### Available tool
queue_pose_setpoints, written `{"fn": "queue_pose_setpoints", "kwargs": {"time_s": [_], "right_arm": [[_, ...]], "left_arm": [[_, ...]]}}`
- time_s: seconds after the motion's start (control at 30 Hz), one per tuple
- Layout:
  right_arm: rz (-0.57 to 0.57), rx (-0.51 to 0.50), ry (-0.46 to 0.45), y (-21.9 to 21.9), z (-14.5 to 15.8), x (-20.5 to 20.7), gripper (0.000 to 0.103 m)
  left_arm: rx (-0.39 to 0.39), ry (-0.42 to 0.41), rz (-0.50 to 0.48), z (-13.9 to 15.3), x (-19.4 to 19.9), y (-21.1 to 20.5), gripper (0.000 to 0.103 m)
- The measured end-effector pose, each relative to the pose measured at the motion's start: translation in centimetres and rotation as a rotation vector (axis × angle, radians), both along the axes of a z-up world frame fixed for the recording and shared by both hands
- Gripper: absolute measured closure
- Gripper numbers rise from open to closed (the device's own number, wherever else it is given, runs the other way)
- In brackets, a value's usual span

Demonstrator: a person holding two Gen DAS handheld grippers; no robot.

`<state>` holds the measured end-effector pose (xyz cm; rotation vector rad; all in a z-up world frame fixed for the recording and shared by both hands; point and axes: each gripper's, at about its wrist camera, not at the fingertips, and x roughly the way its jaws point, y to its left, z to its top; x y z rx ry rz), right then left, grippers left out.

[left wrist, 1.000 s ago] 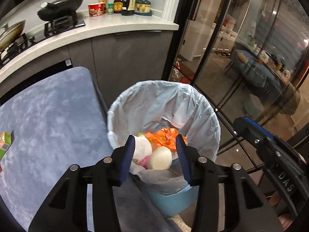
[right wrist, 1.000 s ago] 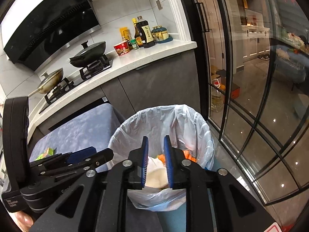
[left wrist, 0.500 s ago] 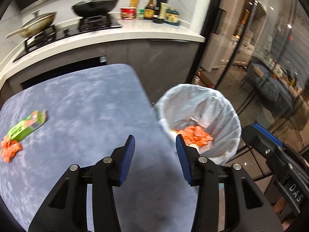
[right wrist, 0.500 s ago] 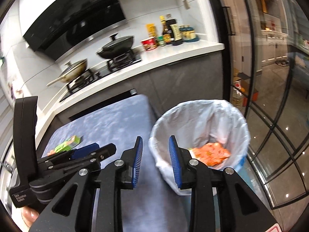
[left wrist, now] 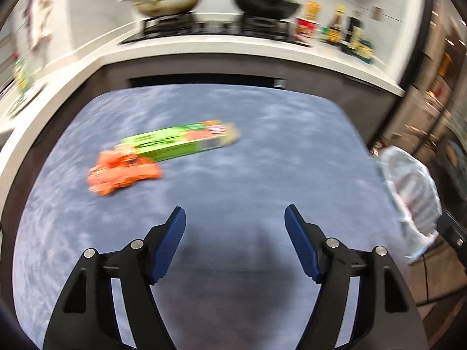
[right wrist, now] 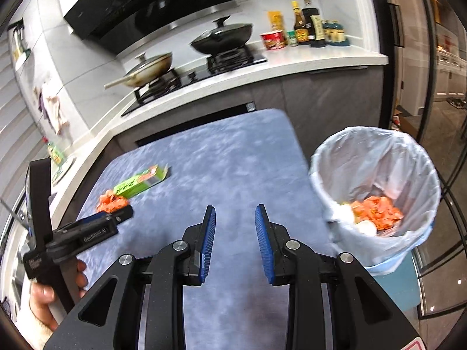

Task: Collect trash
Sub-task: 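Grasp the orange wrapper with the left gripper and lift it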

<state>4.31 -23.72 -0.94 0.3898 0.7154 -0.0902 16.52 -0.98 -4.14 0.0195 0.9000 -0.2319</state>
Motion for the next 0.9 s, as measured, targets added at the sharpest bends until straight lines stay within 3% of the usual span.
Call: {"fn": "queue_pose_setpoints", "kwargs": {"time_s": [0.17,0.3,0.5,0.7,0.77,0.83,0.9], "right_arm": [[0.042,0.006,0.025,2.8,-0.9,1.7,0.075],[0.069,0.006,0.038,4.6,-1.6,2.9,0.075],[0.097,0.004,0.054,6.6,-2.1,4.9,0.075],[0.118,0.0,0.067,8.0,-2.7,7.0,0.075],[0.128,-0.003,0.069,8.6,-2.9,7.8,0.075],[0.136,-0.004,0.07,9.0,-3.1,8.4,0.075],[0.145,-0.005,0.071,9.5,-3.2,9.2,0.075]], "left_arm": [[-0.003,0.008,0.125,-0.8,2.1,5.9,0.03],[0.025,0.005,0.168,-1.5,3.6,8.7,0.027],[0.047,0.013,0.166,-2.9,5.9,11.1,0.026],[-0.013,0.039,0.151,-4.0,8.4,12.5,0.027],[-0.026,0.055,0.14,-4.5,9.0,12.7,0.031],[-0.039,0.074,0.126,-5.0,9.4,12.7,0.045],[-0.055,0.088,0.113,-5.3,9.6,12.7,0.051]]}}
